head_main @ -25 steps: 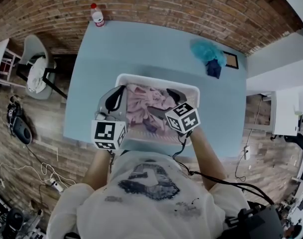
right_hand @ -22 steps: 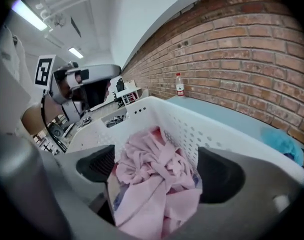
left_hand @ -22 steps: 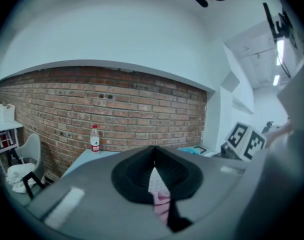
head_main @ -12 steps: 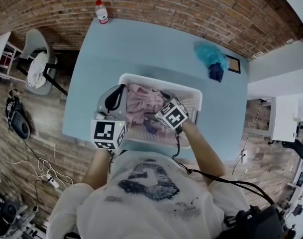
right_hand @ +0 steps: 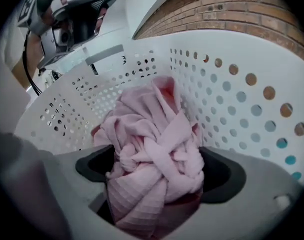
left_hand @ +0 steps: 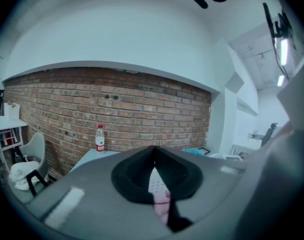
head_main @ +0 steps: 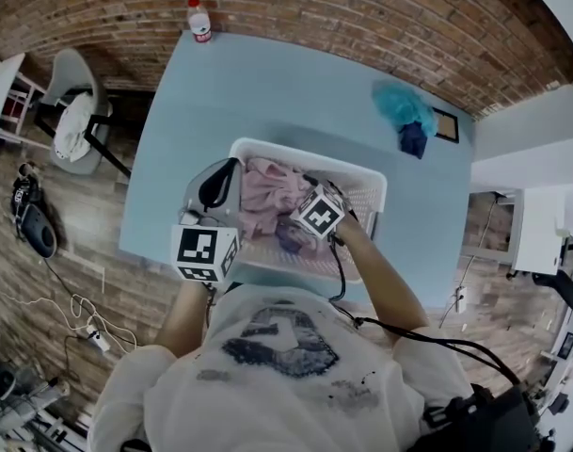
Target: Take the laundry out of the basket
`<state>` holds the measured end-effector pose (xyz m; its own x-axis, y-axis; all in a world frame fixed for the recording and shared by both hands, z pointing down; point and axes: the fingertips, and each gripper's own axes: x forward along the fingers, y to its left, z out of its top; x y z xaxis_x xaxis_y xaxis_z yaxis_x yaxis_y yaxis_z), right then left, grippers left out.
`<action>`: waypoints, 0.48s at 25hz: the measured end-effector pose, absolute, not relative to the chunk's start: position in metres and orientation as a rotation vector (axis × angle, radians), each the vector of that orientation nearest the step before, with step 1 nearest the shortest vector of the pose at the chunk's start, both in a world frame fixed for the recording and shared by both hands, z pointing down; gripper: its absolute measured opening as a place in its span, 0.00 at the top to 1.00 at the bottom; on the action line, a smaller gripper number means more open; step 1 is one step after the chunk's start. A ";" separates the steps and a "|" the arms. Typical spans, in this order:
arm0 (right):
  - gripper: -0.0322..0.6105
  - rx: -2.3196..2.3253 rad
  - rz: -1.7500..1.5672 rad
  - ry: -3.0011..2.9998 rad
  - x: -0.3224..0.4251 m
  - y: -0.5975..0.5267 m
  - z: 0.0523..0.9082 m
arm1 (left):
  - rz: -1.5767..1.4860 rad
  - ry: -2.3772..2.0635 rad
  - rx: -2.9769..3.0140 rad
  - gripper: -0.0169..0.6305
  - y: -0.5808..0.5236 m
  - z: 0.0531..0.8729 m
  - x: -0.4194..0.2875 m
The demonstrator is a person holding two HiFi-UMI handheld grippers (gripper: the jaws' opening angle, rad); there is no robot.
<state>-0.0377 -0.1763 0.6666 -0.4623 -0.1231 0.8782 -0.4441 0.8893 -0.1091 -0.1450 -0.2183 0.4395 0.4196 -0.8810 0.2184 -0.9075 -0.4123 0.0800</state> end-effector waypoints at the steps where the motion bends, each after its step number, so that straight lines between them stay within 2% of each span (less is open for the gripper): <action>1: 0.13 0.405 0.384 -2.030 -0.037 -0.177 0.669 | 0.212 -1.584 2.486 0.99 -0.219 0.439 -0.145; 12: 0.15 0.386 0.323 -1.983 -0.033 -0.184 0.687 | 0.230 -1.569 2.491 0.99 -0.220 0.442 -0.146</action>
